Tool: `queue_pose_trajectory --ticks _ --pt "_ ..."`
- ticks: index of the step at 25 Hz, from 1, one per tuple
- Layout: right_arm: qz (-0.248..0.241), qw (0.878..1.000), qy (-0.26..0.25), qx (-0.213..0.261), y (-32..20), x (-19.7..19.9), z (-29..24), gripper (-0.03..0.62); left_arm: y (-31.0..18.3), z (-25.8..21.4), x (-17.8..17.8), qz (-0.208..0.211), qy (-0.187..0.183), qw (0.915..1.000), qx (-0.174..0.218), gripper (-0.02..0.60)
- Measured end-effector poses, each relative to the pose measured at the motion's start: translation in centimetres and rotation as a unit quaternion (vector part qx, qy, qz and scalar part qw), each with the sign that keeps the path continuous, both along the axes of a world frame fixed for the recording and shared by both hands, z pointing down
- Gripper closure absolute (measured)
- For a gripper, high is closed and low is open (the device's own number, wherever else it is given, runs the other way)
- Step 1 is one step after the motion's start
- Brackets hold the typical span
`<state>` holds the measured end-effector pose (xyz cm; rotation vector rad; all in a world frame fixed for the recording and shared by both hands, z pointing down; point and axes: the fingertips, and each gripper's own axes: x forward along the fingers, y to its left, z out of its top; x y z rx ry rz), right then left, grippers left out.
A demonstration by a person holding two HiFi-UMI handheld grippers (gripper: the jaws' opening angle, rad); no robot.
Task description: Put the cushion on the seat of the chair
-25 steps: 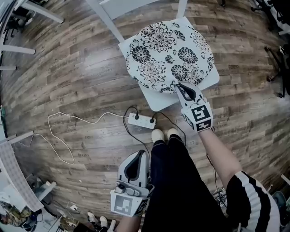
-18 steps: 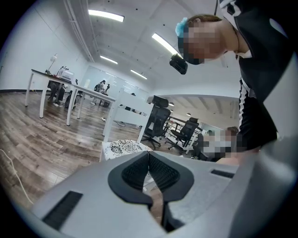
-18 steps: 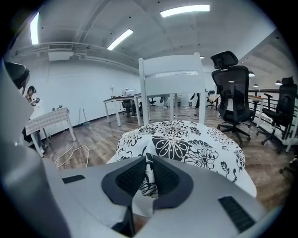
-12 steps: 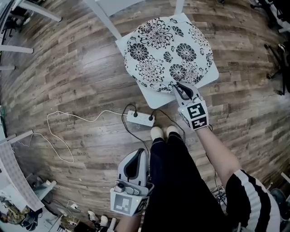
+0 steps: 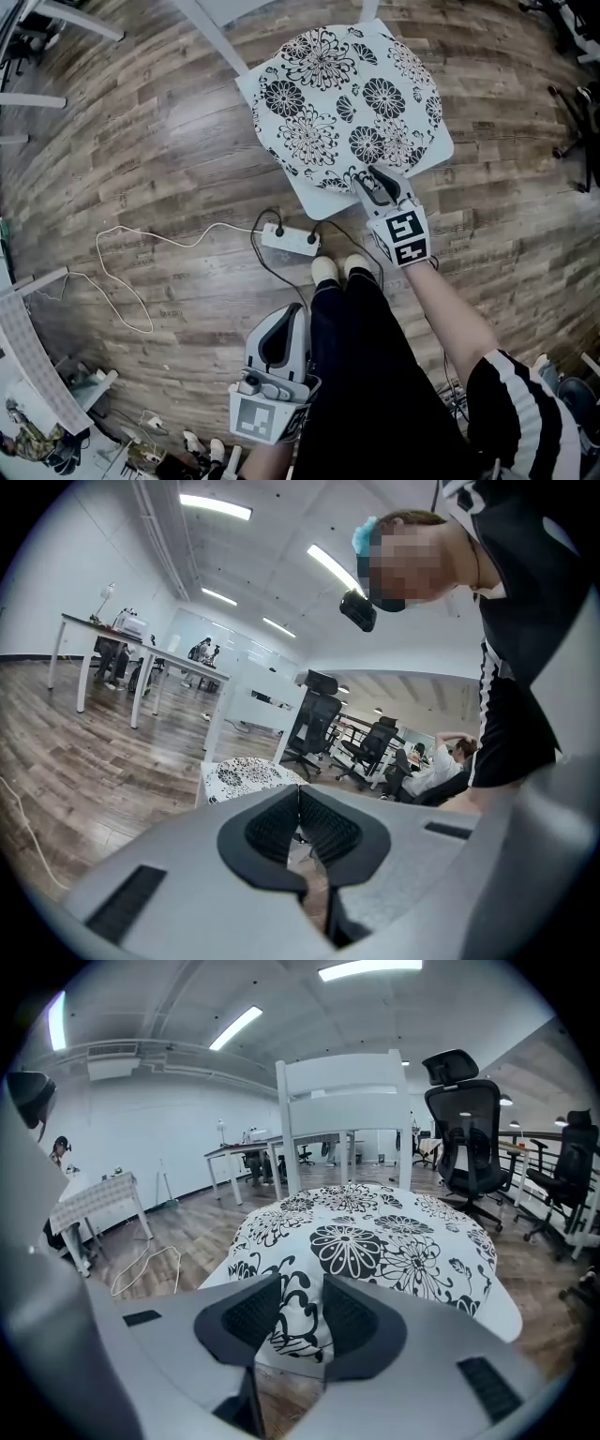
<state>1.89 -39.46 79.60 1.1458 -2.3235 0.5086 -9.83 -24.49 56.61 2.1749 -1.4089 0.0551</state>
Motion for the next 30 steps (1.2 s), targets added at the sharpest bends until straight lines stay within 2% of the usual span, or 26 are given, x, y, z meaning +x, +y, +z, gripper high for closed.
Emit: queue_pose_trajectory --ticks 6,10,15,24,30 --pt "0.004 1.000 0.006 -0.006 0.2 0.4 0.9 0.457 0.0 0.0 0.2 0.004 0.010 0.9999 0.010 0.575" --pt "0.005 1.000 0.007 -0.007 0.4 0.5 1.1 0.456 0.2 0.5 0.2 0.005 -0.001 1.0000 -0.003 0.575" --pt "0.008 1.000 -0.005 0.017 0.4 0.4 -0.3 0.456 0.6 0.7 0.4 0.011 -0.003 0.9999 -0.001 0.575" --pt "0.015 0.994 -0.056 0.089 0.5 -0.6 -7.9 0.457 0.4 -0.6 0.5 0.016 -0.013 0.9997 0.014 0.575" --pt "0.029 0.989 -0.093 0.116 1.5 -0.4 -13.5 0.462 0.1 -1.3 1.4 0.032 -0.024 0.9989 0.026 0.575"
